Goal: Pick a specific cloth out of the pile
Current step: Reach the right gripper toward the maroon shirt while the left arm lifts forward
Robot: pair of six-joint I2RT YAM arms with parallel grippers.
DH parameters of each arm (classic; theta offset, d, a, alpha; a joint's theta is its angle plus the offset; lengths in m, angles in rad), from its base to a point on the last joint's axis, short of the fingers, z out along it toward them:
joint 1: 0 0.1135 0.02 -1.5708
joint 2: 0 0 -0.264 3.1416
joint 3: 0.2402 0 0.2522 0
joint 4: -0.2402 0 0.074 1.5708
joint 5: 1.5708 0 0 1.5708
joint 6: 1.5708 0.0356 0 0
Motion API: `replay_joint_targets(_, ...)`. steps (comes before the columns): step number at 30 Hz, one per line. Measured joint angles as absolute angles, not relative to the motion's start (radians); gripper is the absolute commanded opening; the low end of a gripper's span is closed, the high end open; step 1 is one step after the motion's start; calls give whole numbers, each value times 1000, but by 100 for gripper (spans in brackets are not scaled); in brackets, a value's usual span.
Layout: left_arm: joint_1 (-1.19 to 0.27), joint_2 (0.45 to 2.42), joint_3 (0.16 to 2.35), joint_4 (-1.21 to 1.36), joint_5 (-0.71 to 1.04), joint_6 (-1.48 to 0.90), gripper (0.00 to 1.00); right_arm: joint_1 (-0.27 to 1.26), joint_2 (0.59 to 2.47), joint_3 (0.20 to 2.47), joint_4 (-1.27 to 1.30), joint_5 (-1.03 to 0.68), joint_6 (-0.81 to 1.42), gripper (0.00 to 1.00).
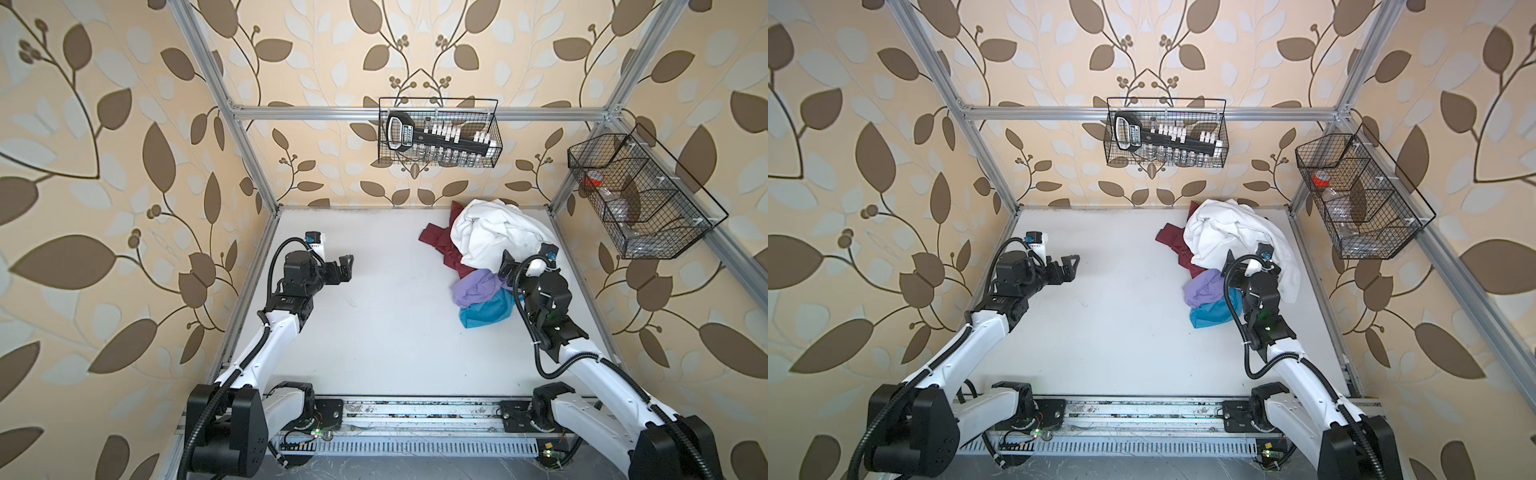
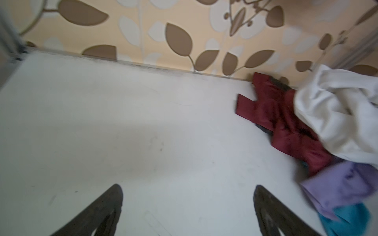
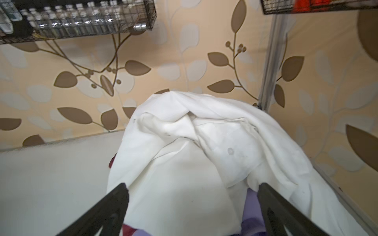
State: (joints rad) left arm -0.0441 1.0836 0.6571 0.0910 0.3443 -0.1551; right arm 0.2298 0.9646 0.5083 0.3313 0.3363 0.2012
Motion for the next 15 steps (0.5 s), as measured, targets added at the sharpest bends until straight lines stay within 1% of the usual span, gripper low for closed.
replay_joint_targets(3,-44,1052,634,80,520,-168,99,321,1062,631,204,318,206,100)
replay_joint_targets(6,-57,1034,613,55,650,-161,99,443,1180,748,106,314,197,96)
replay_joint_targets(10,-94,1033,613,26,767,-131,99,570,1367,907,-22,302,189,87)
replay_joint_targets(15,-118,1033,613,-2,839,-84,99,633,1599,1084,-146,319,184,76)
